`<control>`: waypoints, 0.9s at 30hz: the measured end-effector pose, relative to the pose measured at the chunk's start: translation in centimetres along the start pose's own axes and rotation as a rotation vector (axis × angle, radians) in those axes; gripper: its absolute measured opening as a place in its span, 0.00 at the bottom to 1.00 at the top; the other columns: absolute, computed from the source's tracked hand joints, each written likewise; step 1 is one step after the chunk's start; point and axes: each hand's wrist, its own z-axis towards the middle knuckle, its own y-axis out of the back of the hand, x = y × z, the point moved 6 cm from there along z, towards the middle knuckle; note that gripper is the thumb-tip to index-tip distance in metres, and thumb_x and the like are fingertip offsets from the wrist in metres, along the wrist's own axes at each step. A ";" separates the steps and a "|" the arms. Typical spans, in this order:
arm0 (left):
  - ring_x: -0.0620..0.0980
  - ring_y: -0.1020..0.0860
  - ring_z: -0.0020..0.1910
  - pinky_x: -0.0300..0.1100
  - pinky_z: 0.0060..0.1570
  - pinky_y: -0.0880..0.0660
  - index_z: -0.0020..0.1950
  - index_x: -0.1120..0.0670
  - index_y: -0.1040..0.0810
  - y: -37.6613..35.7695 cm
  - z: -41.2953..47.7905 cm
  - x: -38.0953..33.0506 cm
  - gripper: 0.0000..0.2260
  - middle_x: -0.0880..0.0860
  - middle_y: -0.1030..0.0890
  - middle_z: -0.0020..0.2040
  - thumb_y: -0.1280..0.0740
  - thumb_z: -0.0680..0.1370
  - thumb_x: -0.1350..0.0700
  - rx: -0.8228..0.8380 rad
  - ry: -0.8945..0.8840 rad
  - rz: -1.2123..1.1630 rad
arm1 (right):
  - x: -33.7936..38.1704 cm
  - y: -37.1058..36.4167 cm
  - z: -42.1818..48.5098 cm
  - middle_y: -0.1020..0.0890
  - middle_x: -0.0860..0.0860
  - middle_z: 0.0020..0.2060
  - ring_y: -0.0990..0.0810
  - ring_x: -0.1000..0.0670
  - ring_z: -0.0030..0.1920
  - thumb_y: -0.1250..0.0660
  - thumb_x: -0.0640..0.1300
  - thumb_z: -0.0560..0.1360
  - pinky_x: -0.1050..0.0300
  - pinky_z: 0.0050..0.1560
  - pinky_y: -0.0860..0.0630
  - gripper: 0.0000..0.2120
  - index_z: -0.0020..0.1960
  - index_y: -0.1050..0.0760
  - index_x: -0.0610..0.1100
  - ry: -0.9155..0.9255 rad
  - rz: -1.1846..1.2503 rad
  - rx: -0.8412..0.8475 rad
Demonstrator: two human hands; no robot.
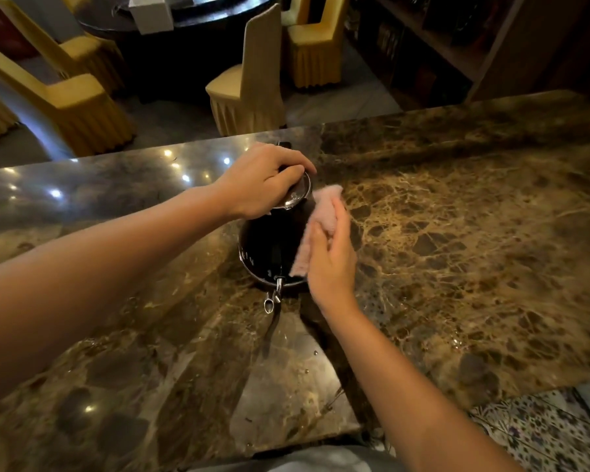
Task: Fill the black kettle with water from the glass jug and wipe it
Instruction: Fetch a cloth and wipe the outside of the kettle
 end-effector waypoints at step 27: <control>0.45 0.22 0.51 0.36 0.49 0.27 0.52 0.50 0.15 0.2 -0.2 0.2 0.15 0.47 0.18 0.50 0.43 0.82 0.56 -0.227 0.196 -0.073 | -3.0 1.0 3.1 0.25 0.53 0.60 0.24 0.48 0.66 0.45 0.49 0.85 0.56 0.59 0.30 0.16 0.72 0.33 0.48 -0.197 -0.059 0.011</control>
